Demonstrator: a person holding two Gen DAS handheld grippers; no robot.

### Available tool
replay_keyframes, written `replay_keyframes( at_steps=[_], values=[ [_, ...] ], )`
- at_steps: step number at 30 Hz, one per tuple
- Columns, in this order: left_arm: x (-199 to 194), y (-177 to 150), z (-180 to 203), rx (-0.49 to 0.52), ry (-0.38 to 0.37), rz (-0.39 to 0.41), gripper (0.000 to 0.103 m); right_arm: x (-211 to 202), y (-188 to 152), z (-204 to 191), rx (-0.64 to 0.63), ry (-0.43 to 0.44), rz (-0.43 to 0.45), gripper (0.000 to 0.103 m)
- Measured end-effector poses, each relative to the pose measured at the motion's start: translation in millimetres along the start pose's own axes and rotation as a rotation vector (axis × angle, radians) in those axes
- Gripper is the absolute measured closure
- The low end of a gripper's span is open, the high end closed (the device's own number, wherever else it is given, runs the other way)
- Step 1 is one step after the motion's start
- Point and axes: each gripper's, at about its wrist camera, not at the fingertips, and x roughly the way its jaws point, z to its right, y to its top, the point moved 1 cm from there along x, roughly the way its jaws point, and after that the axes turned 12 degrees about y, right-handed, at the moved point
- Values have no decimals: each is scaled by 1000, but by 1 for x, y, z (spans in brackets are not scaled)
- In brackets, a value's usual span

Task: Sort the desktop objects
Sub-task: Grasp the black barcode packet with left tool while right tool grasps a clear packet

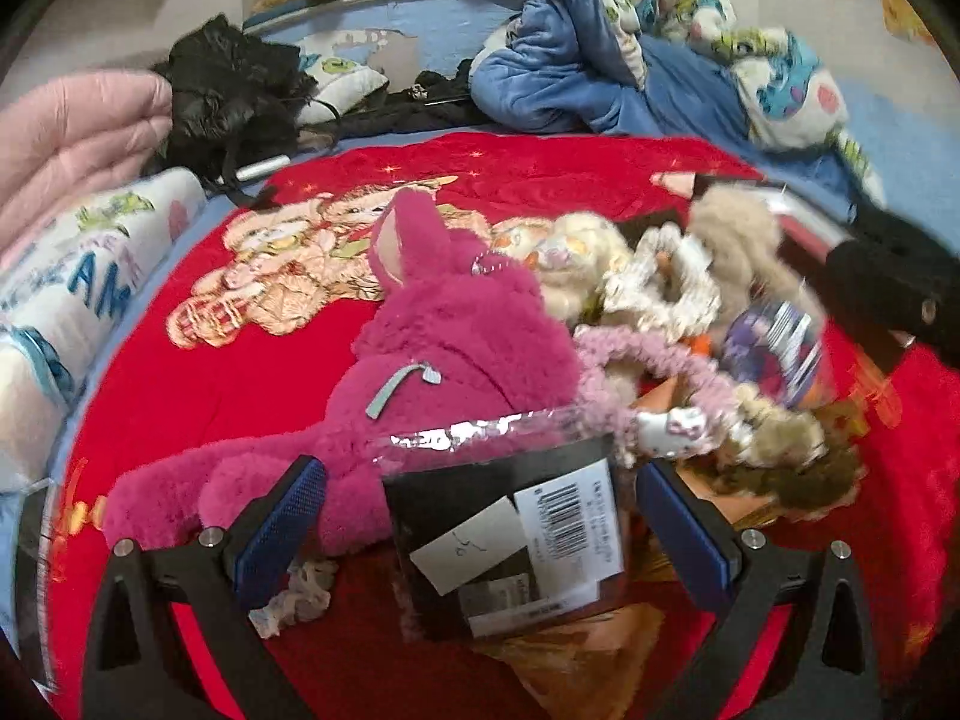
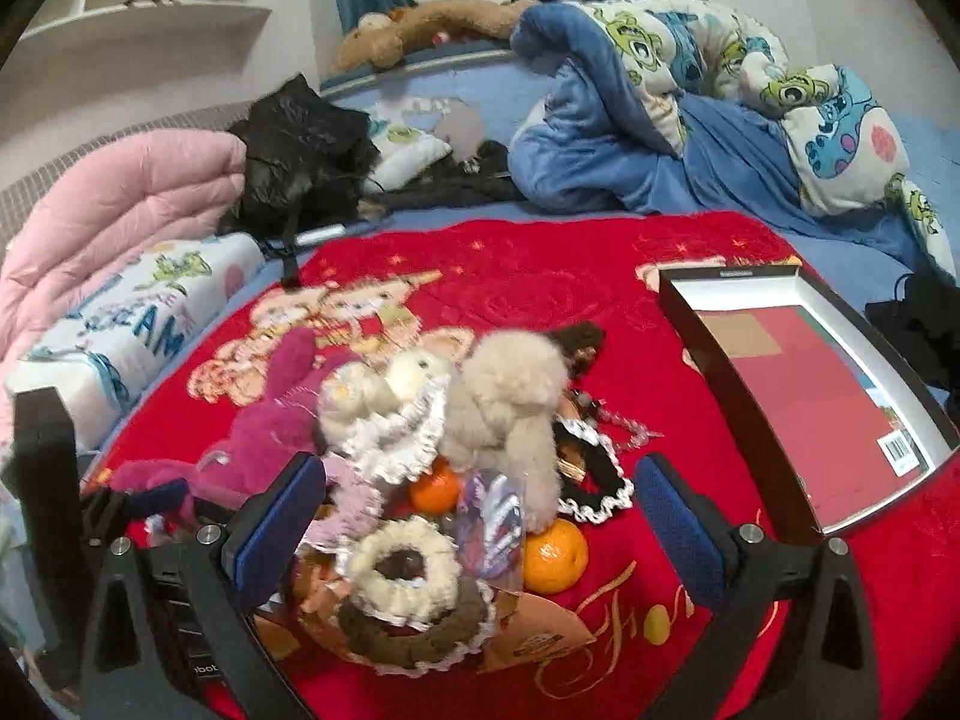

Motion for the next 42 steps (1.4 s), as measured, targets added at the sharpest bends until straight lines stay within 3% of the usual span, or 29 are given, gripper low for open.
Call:
replay_keyframes(
  at_steps=[3, 5, 7, 10, 12, 15, 17, 21, 24, 26, 28, 29, 32, 35, 37, 42],
  values=[
    [-1, -4, 9, 65, 43, 12, 0, 8, -4, 11, 53, 21, -31, 0],
    [-2, -4, 9, 61, 40, 9, 0, 11, -6, 18, 78, 9, -36, 0],
    [-3, -4, 4, 34, 20, 4, 0, 11, -8, 25, 100, 5, -38, 7],
    [-1, -3, 2, 14, 8, -12, 0, 18, -11, 32, 127, 38, -71, 22],
    [1, -6, 4, 22, 16, -29, 0, 23, -14, 32, 129, 52, -101, 39],
    [3, -8, 8, 43, 33, -30, 0, 33, -20, 30, 125, 72, -153, 53],
    [4, -10, 10, 62, 40, -35, 0, 34, -22, 30, 124, 71, -159, 58],
    [6, -12, 11, 59, 52, -48, 0, 33, -23, 32, 134, 65, -154, 83],
    [8, -13, 11, 60, 65, -68, 0, 32, -24, 35, 167, 102, -156, 87],
    [13, -18, 11, 49, 78, -126, 0, 33, -24, 33, 164, 115, -158, 90],
    [23, -20, -1, -48, 6, -218, 0, 32, -24, 28, 151, 116, -160, 92],
    [23, -19, -9, -91, -33, -222, 0, 32, -24, 27, 146, 116, -160, 93],
    [22, -17, -16, -93, -71, -223, 5, 30, -24, 26, 162, 132, -159, 93],
    [17, -19, -16, -70, -53, -201, 21, 29, -24, 28, 177, 146, -158, 93],
    [14, -19, -14, -63, -82, -198, 32, 28, -24, 27, 182, 155, -157, 93],
    [9, -18, -18, -77, -112, -194, 33, 23, -24, 20, 157, 180, -144, 93]
  ],
)
